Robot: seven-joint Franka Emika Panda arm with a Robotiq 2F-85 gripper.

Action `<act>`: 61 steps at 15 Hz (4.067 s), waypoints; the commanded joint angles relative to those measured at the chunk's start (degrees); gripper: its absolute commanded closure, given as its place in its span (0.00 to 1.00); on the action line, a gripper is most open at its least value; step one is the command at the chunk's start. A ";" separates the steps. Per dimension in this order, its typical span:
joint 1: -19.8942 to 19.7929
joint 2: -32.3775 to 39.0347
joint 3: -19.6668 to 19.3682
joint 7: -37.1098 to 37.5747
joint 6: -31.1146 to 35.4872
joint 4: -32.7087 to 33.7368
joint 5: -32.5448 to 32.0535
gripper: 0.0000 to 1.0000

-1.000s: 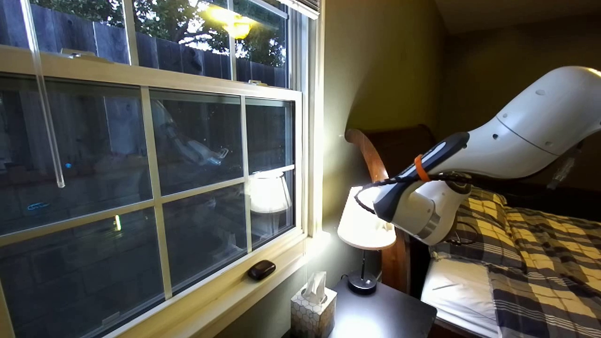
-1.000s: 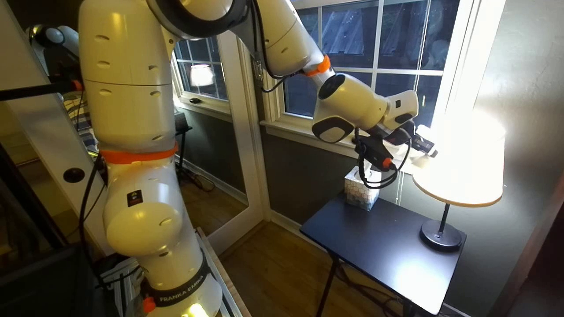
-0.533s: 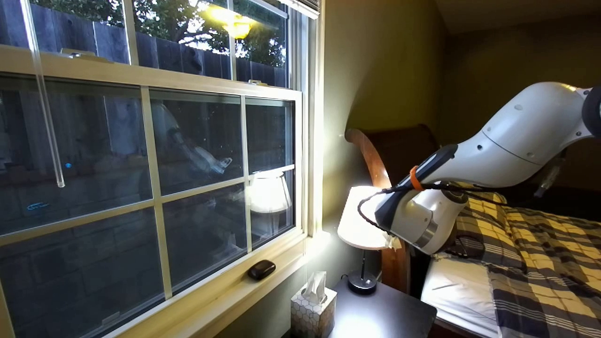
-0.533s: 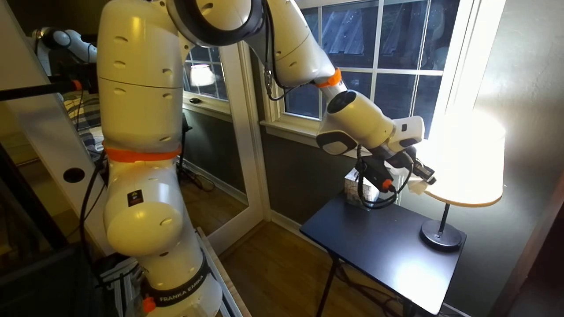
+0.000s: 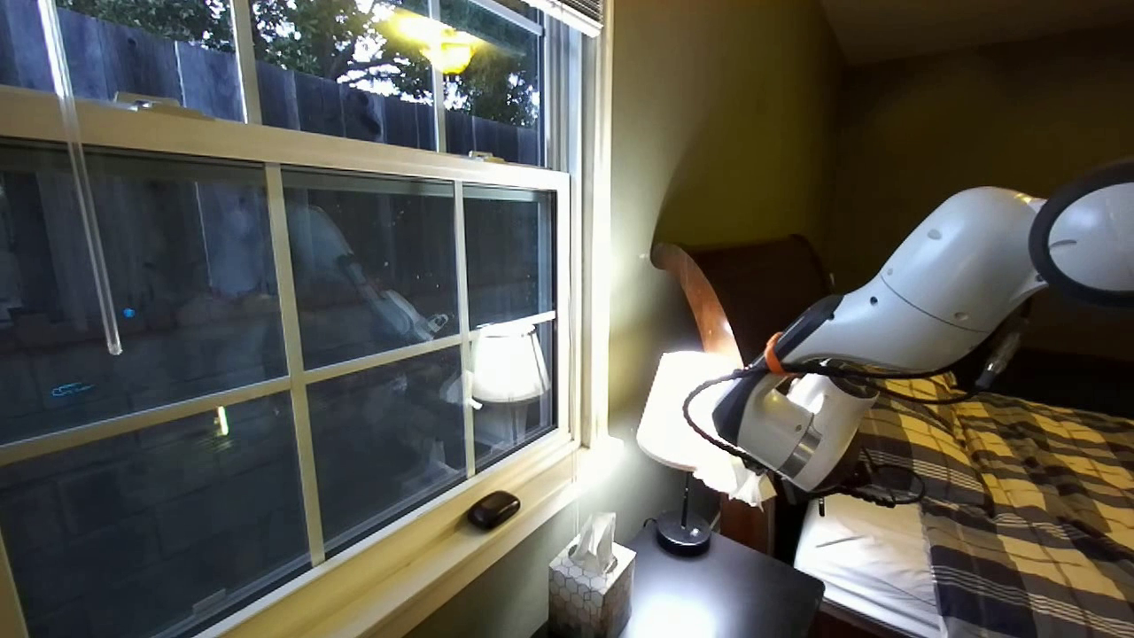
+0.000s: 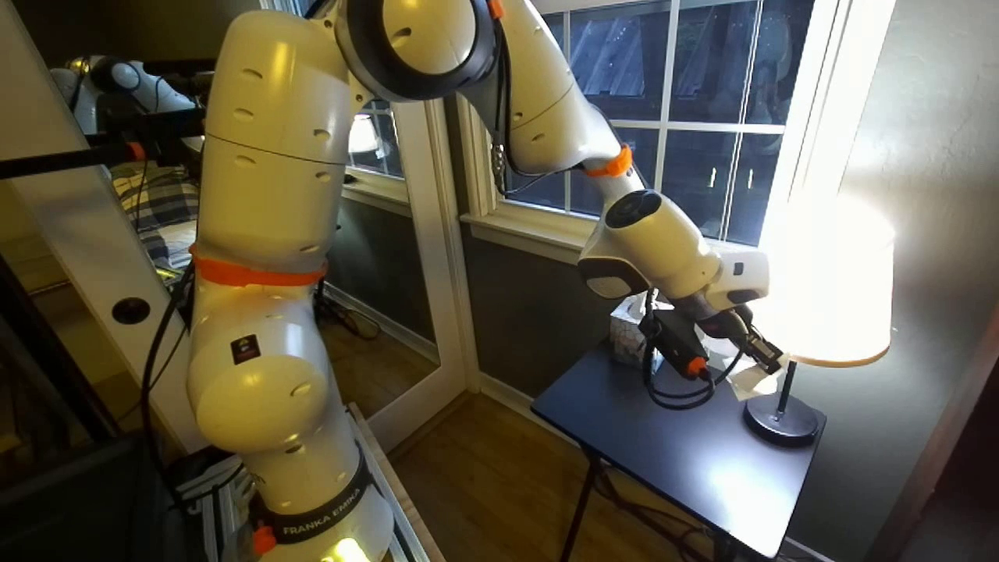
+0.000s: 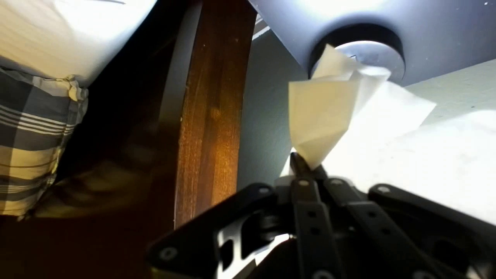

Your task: Use the tissue to wipe the lamp

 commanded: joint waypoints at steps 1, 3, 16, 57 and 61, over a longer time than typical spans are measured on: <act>1.95 0.51 -2.35 -0.98 -1.20 2.59 1.53 1.00; 1.31 -1.11 -1.45 -0.18 -0.94 3.66 0.05 1.00; 0.19 -7.46 0.44 23.71 -0.59 6.78 -28.70 1.00; -7.19 -14.58 10.81 28.85 -15.93 -3.15 -33.25 1.00; -13.60 -12.73 21.44 20.58 -7.86 1.83 -28.44 1.00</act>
